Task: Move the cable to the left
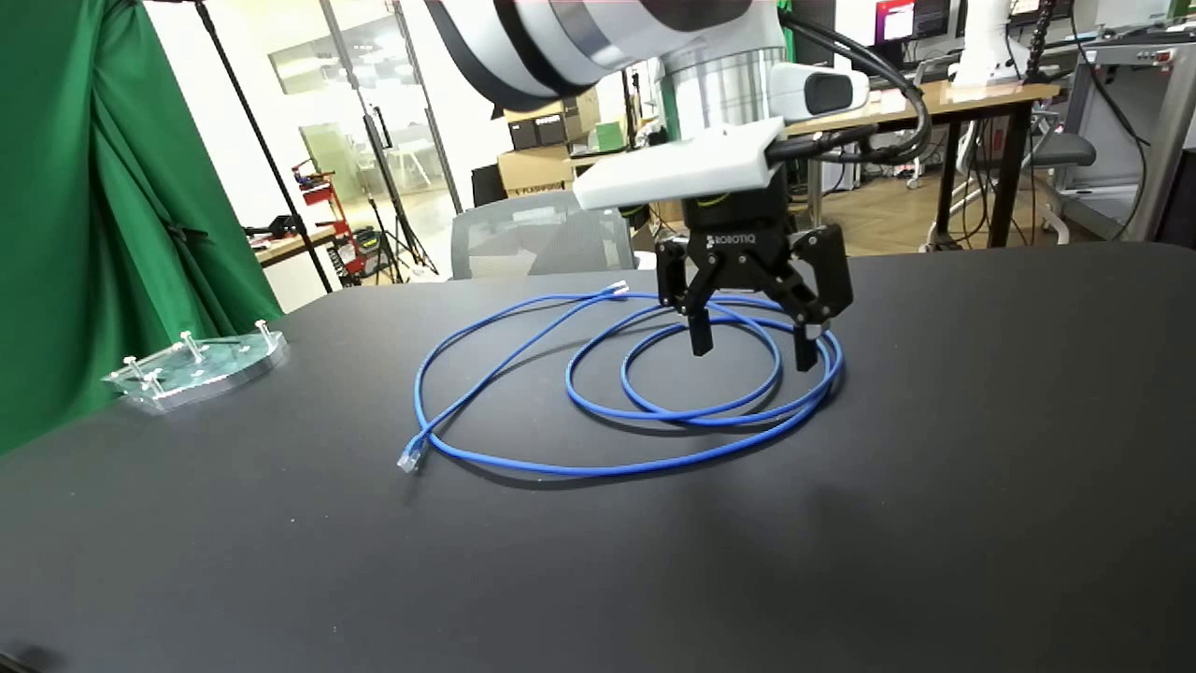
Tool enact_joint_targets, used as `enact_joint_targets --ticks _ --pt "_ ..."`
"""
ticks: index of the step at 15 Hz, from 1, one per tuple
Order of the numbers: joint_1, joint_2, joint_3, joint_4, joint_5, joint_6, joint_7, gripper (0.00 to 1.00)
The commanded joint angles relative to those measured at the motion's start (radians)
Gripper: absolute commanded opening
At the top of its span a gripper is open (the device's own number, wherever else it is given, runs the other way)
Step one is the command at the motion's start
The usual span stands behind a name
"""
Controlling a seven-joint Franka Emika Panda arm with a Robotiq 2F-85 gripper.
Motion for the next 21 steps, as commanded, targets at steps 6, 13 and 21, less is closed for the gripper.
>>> enact_joint_targets --ticks 6,13,21 --pt "0.003 0.132 0.011 0.128 -0.010 -0.024 0.022 1.00" --pt "0.015 0.153 0.023 0.158 -0.007 -0.008 0.013 0.61" --pt "0.012 0.113 0.021 0.126 -0.008 0.032 0.011 0.06"
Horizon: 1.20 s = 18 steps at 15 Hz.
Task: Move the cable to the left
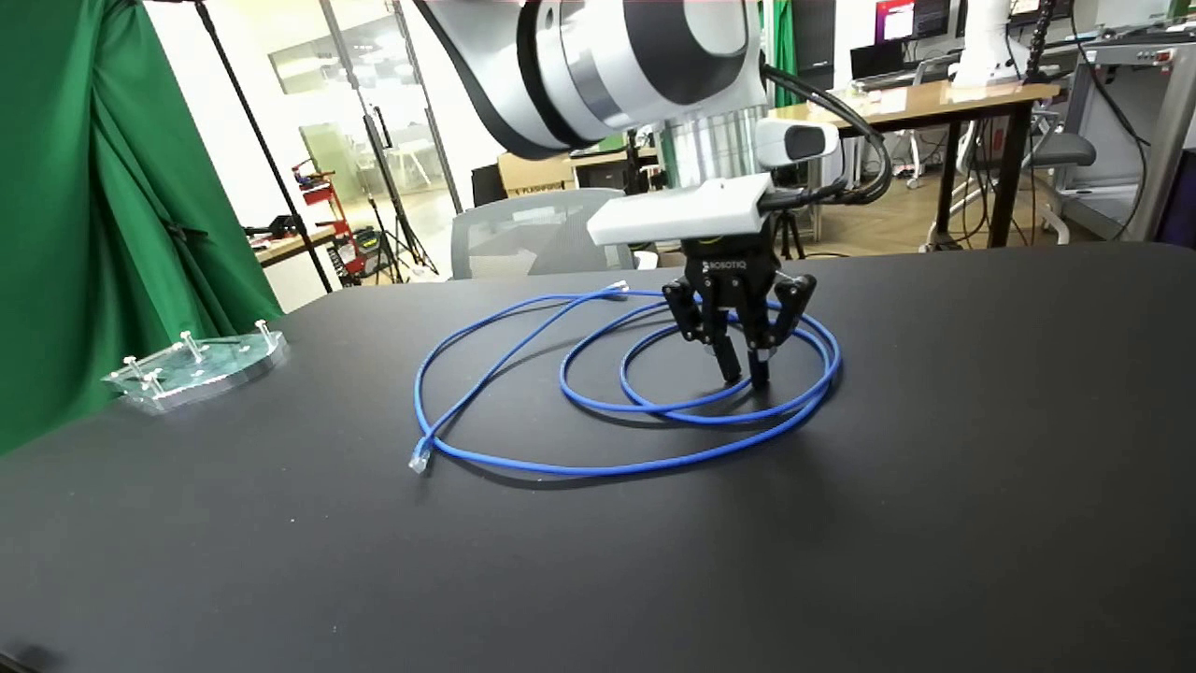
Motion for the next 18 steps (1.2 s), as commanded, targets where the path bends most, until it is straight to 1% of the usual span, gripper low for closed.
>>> enact_joint_targets --ticks 1,4,5,8,11,13,15,18 --pt "-0.005 -0.028 -0.003 -0.020 -0.007 0.022 0.013 0.01" --pt "-0.006 -0.036 -0.004 -0.027 -0.008 0.038 0.011 0.00" --pt "-0.002 -0.040 -0.005 -0.029 -0.011 0.045 0.011 0.02" --pt "0.025 -0.072 -0.009 -0.041 -0.039 0.083 0.004 0.02" --pt "0.058 -0.122 0.005 -0.056 -0.081 0.121 -0.013 0.02" --pt "0.079 -0.156 0.027 -0.065 -0.096 0.132 -0.033 0.02" --pt "0.077 -0.175 0.069 -0.064 -0.089 0.130 -0.080 0.02" --pt "0.049 -0.192 0.164 -0.071 -0.047 0.123 -0.191 0.02"
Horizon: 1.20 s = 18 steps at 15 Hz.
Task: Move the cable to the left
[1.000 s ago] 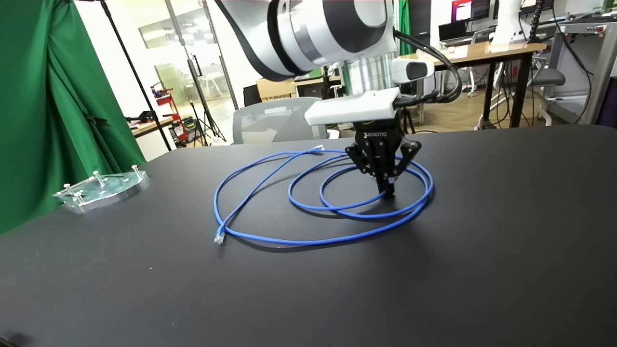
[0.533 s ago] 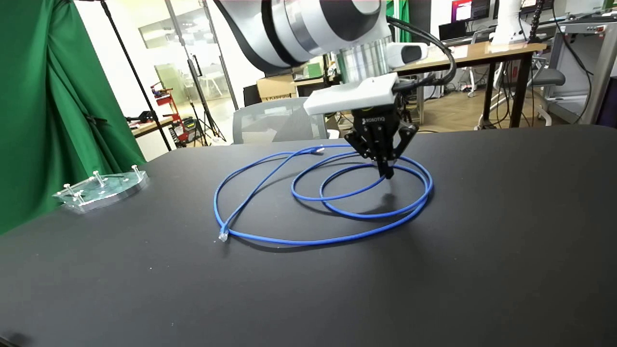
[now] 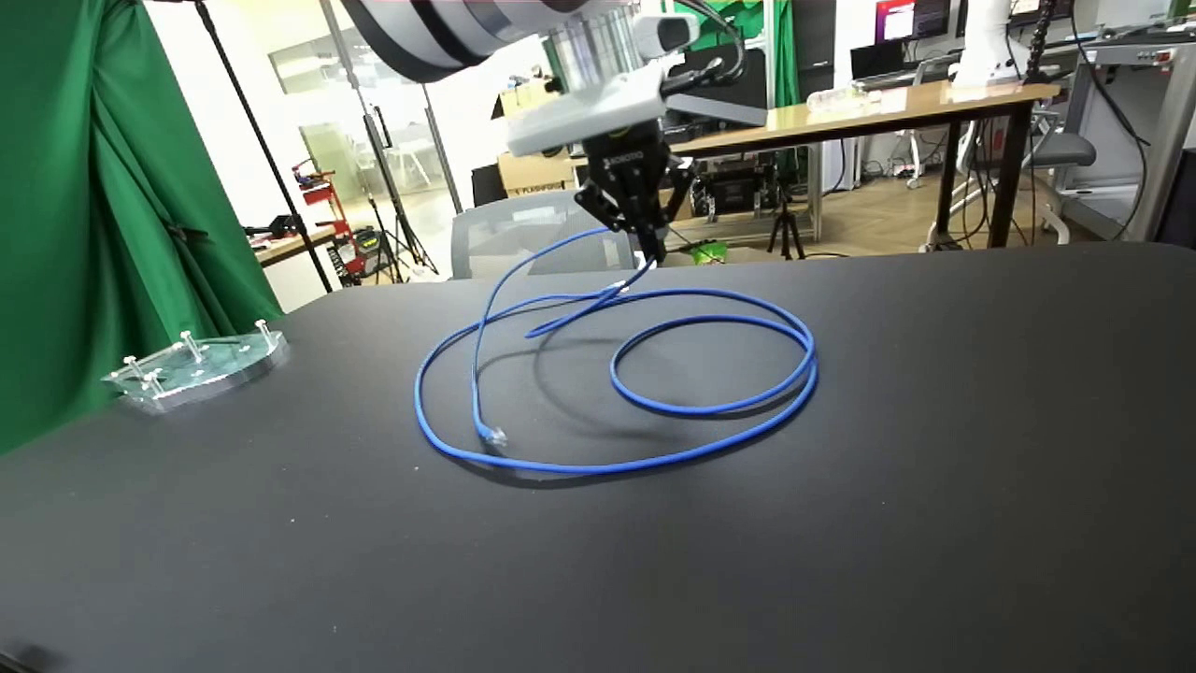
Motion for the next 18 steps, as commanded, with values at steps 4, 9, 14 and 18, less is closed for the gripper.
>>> enact_joint_targets --ticks 4,9,14,18 --pt "-0.061 -0.019 0.169 -0.040 0.106 -0.032 -0.185 0.02" --pt "-0.037 0.034 0.167 -0.036 0.103 -0.094 -0.186 0.02" --pt "0.002 0.088 0.101 -0.027 0.082 -0.103 -0.077 0.31" --pt "0.020 0.086 0.069 -0.043 0.090 -0.119 0.002 0.51"
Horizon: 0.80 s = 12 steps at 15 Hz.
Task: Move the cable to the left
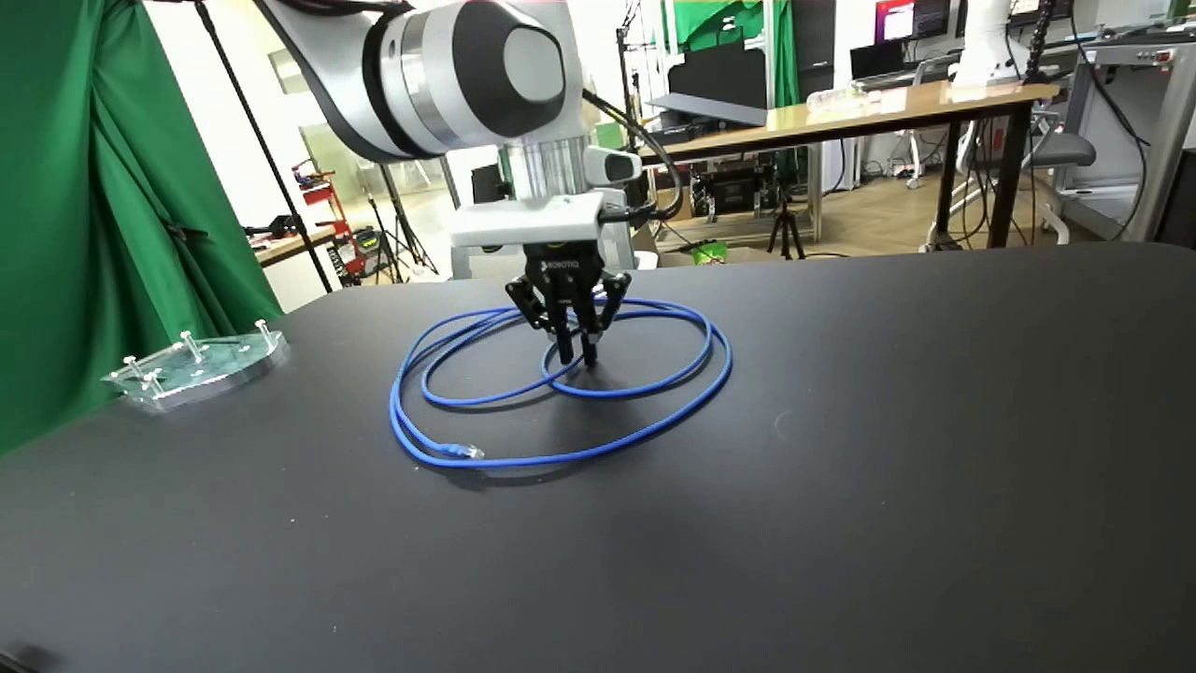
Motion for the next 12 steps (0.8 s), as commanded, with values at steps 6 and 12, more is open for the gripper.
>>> enact_joint_targets --ticks 6,12 --pt "0.065 -0.108 -0.079 -0.060 -0.010 -0.080 0.245 0.92" --pt "0.064 -0.204 -0.108 -0.108 -0.023 -0.143 0.274 1.00"
